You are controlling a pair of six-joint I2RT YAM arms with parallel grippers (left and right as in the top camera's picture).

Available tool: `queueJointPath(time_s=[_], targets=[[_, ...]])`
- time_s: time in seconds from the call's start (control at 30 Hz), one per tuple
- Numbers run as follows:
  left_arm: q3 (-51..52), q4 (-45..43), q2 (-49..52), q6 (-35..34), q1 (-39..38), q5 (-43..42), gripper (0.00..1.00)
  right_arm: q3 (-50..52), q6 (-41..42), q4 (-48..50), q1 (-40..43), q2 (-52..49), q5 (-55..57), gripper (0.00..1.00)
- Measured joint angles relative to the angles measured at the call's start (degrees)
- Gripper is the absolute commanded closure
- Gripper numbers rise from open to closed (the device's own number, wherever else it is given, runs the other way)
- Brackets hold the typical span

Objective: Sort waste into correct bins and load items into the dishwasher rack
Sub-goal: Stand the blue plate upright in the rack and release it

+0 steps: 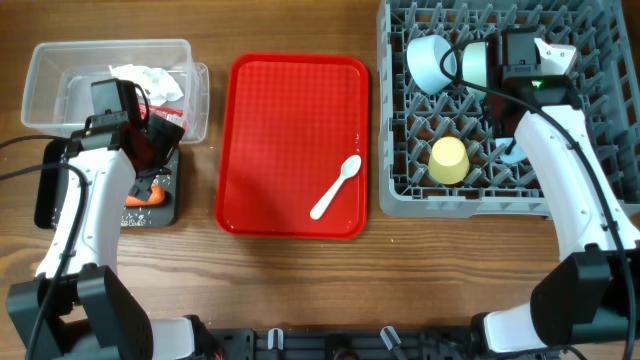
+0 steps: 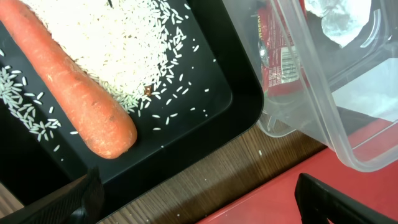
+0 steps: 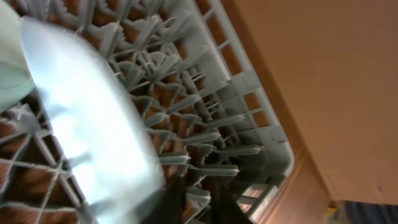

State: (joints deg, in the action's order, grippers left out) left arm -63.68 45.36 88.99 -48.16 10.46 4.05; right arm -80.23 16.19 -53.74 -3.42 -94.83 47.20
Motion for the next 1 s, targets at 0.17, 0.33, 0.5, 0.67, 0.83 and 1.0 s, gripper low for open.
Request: queueJointPath(time_s=[0.17, 0.33, 0.5, 0.67, 0.83, 1.0], targets=[[0.0, 0.0, 0.0, 0.0, 0.0, 0.0, 0.0, -0.5, 0.8, -1.7, 0.0, 0.1, -4.2, 0.35], [0.0, 0.0, 0.0, 0.0, 0.0, 0.0, 0.0, -6.6, 2.0, -3.0, 0.0, 4.8, -7.4, 0.31], [0.0, 0.0, 0.0, 0.0, 0.0, 0.0, 0.0, -9.2, -0.9, -3.3, -0.2, 10.1, -20.2, 0.41], [0.0, 0.0, 0.0, 0.0, 0.0, 0.0, 0.0, -9.2, -1.8, -7.0, -5.9, 9.6, -26.8, 0.31], [0.0, 0.0, 0.0, 0.0, 0.0, 0.0, 0.0, -9.3, -2.0, -12.4, -9.7, 4.0, -26.4, 0.28], [0.0, 0.0, 0.0, 0.0, 0.0, 0.0, 0.0, -9.3, 0.6, -16.5, -9.7, -1.5, -22.9, 0.31]])
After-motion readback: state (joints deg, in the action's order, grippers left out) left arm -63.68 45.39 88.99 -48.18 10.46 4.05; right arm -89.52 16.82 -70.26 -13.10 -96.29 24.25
